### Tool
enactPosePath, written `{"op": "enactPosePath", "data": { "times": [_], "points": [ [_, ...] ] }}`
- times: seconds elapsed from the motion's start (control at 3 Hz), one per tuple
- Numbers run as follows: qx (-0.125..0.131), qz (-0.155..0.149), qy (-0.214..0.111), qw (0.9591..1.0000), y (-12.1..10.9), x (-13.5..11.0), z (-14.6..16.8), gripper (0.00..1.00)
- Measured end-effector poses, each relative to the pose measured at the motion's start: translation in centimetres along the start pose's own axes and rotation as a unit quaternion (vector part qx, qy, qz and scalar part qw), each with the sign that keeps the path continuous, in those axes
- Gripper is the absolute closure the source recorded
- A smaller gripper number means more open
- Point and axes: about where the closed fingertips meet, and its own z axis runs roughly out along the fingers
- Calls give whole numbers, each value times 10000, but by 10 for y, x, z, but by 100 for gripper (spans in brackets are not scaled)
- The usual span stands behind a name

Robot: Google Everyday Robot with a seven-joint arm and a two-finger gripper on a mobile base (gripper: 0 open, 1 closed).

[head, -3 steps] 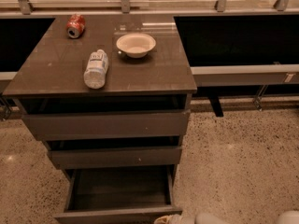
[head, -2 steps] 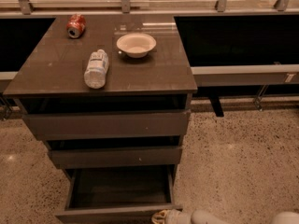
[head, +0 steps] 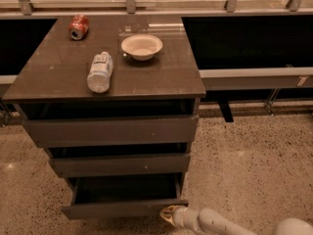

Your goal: Close bottom drawer

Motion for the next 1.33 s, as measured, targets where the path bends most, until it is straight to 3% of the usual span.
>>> {"op": "enactPosePath", "data": {
  "times": [1.0, 1.33],
  "points": [
    [569, -155, -108, 9982, -83, 3, 22, 100],
    [435, -346, -461, 9974, -78, -9, 17, 100]
  ]
}}
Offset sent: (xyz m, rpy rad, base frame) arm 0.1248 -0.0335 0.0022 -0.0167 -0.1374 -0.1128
